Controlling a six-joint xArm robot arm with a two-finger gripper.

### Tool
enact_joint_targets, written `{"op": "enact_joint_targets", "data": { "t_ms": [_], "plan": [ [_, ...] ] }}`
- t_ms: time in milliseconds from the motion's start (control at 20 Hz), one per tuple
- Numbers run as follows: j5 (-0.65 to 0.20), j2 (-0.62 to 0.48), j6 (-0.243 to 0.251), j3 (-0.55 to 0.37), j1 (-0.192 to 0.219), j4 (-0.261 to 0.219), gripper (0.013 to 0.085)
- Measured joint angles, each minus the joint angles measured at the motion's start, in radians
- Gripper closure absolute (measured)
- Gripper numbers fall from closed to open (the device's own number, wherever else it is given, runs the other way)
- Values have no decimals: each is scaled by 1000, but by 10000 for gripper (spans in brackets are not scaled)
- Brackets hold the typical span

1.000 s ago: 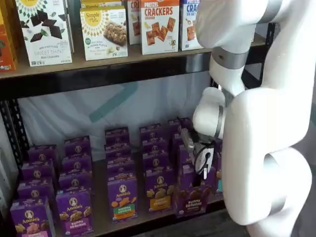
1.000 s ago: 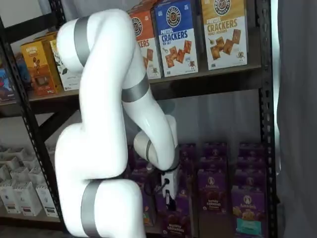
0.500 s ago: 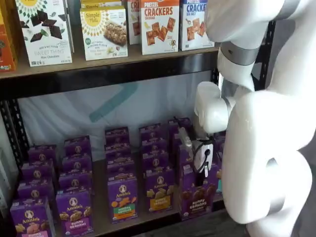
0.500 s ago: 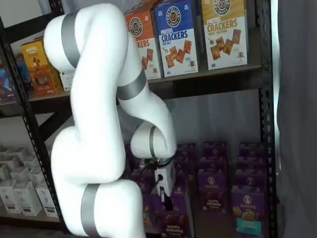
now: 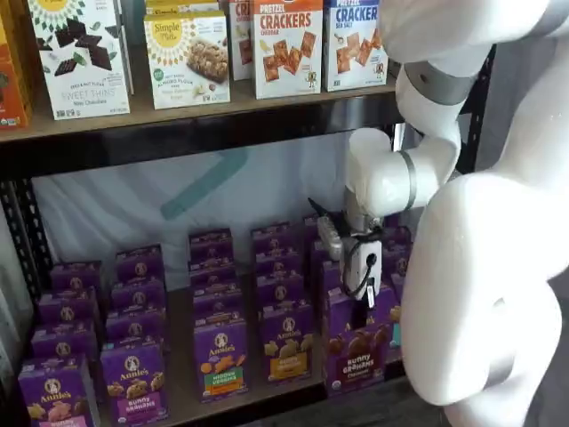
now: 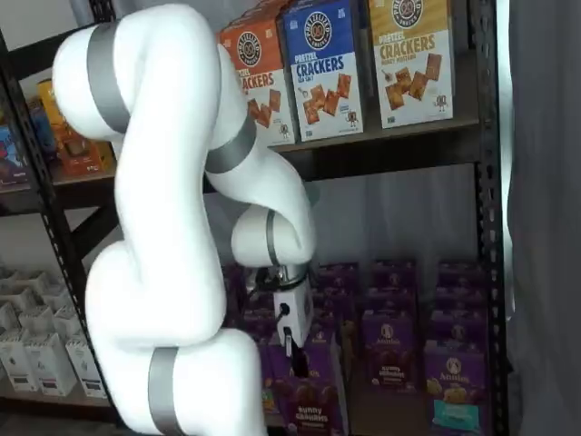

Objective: Pick up the purple box with a brown patch in the center, on the bottom shelf, the fifth box from the left

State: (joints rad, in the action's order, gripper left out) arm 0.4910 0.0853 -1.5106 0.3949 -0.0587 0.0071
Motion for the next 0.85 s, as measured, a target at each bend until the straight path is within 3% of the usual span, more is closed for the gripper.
{"op": "enact_joint_targets", "data": {
  "t_ms": [200, 500, 850],
  "plan": [
    [61, 37, -9, 3, -4, 16, 690],
    [159, 124, -62, -5, 4, 74, 690],
    [228, 230, -68, -28, -2, 95, 690]
  ]
}}
